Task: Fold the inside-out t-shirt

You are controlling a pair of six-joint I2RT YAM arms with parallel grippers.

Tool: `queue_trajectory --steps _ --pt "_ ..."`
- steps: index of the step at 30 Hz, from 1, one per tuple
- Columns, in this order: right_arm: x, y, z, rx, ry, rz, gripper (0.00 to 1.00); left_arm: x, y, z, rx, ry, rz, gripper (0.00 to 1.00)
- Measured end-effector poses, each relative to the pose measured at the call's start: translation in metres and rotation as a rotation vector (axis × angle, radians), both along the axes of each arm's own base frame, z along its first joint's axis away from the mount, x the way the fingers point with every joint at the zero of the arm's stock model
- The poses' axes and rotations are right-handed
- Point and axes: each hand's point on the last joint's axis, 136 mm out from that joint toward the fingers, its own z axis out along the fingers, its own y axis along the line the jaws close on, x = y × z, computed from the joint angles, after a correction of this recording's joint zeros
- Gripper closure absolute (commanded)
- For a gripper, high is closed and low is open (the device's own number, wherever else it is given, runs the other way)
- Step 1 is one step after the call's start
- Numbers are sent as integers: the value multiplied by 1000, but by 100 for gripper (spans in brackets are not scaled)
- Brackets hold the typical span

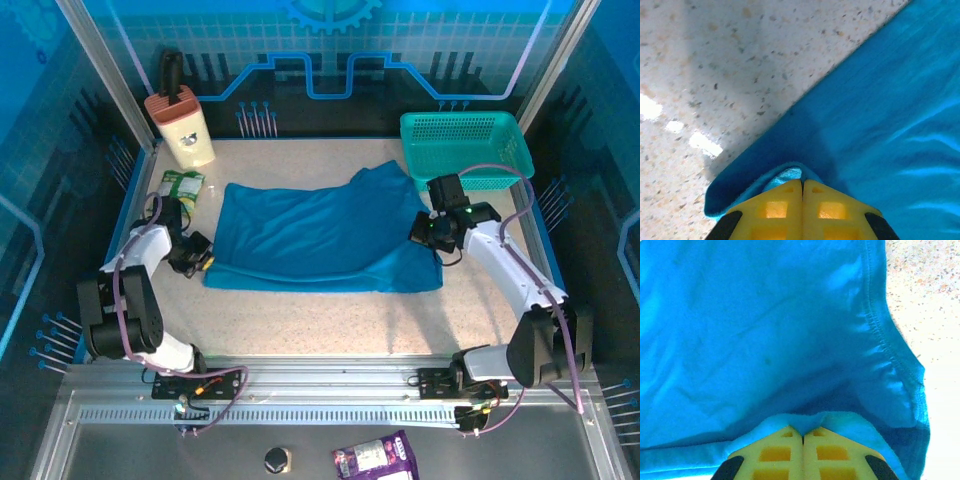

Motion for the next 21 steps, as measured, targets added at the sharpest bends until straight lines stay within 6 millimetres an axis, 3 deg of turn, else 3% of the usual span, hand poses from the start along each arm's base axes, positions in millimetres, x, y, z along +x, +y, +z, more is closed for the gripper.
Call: queue_trajectory --steps 15,21 --pt "10 0 -5 -17 5 18 100 18 2 -3 -1 -6 -26 100" --pt "18 2 -6 -9 -18 19 100 21 0 -16 -16 20 -34 92"
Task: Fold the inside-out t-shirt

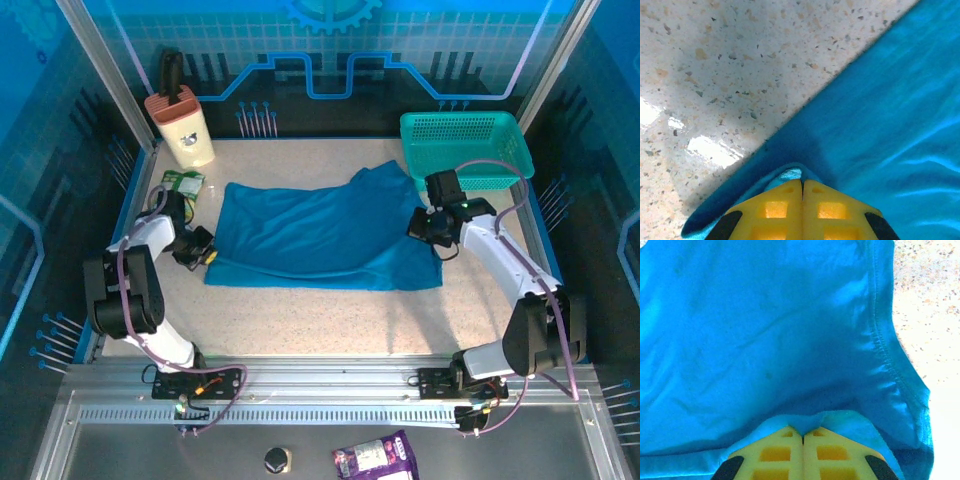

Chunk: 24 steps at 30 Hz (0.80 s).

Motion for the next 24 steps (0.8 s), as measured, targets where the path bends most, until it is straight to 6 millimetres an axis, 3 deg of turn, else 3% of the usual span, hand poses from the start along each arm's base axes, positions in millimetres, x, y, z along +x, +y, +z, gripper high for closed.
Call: queue_trajectory --steps 8,12,15,17,20,24 --pt "36 11 -15 32 -20 24 100 2 -2 1 -6 -7 -16 73" --pt "64 17 -19 40 -37 37 98 7 -4 15 6 -52 -32 71" --pt "75 17 -28 37 -26 39 93 12 -7 29 16 -94 -49 70" --pt "77 15 -36 31 -10 39 86 13 -11 34 20 -112 -64 70" --pt "80 10 -42 22 4 35 60 13 -21 37 13 -121 -92 70" --pt "79 7 -39 15 5 41 52 13 -34 38 6 -122 -129 70"
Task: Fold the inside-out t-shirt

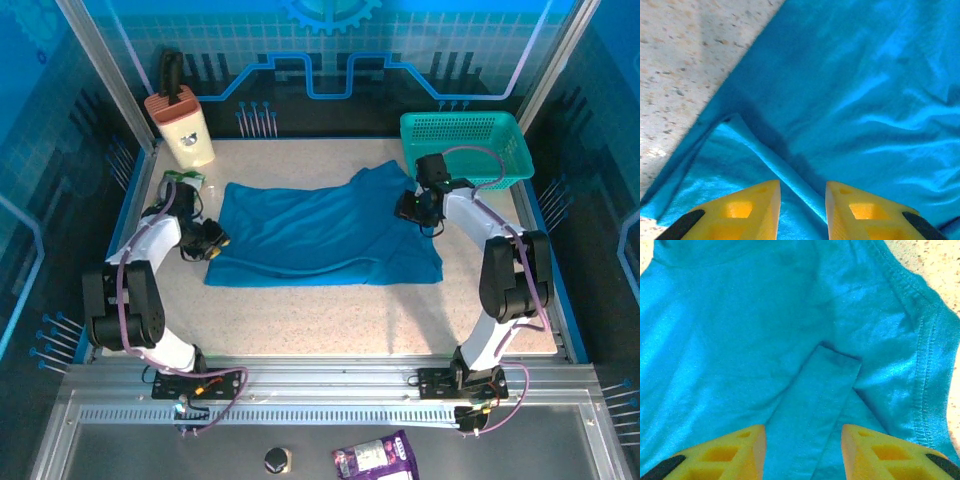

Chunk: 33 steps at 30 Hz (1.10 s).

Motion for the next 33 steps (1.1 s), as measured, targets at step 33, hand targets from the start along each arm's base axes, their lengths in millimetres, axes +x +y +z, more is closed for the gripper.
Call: queue_trajectory --steps 33 --pt "-68 92 -49 480 188 81 34 3 -56 2 -138 -47 -119 65"
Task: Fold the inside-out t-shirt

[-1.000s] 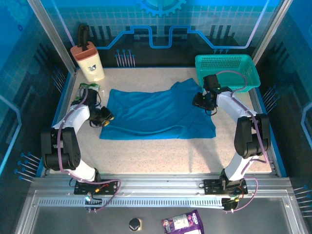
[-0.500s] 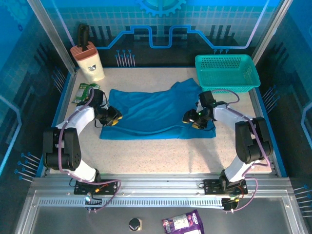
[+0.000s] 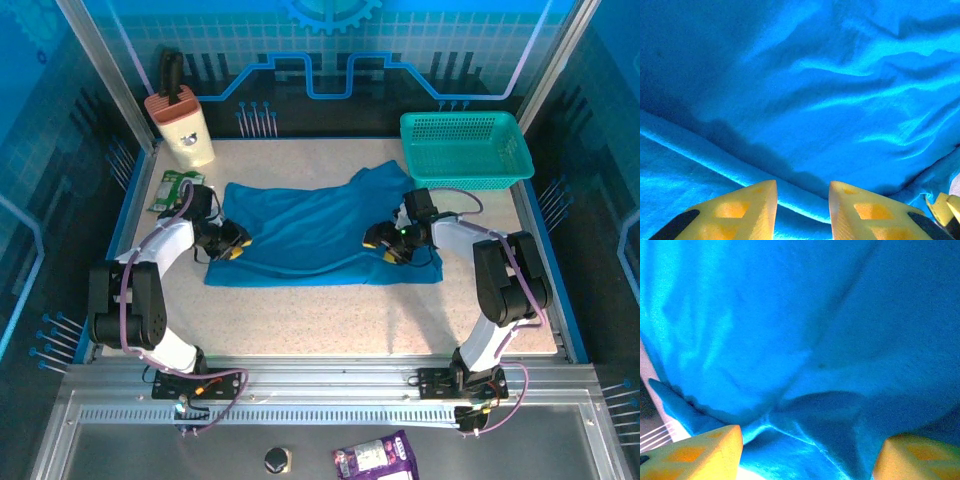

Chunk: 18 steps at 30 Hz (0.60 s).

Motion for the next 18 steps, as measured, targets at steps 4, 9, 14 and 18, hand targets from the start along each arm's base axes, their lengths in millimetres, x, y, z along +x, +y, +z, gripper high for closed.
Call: queue_trajectory --steps 4,9,14,18 --pt "37 12 24 76 -81 -23 35 -1 -3 1 -10 1 -7 64" --pt "84 13 59 137 -201 -56 37 -7 -16 3 -30 5 -57 63" --pt "78 6 69 112 -214 -45 36 -16 -35 15 -58 -17 -122 62" --pt "47 7 70 55 -185 16 33 -32 -49 10 -81 7 -161 61"
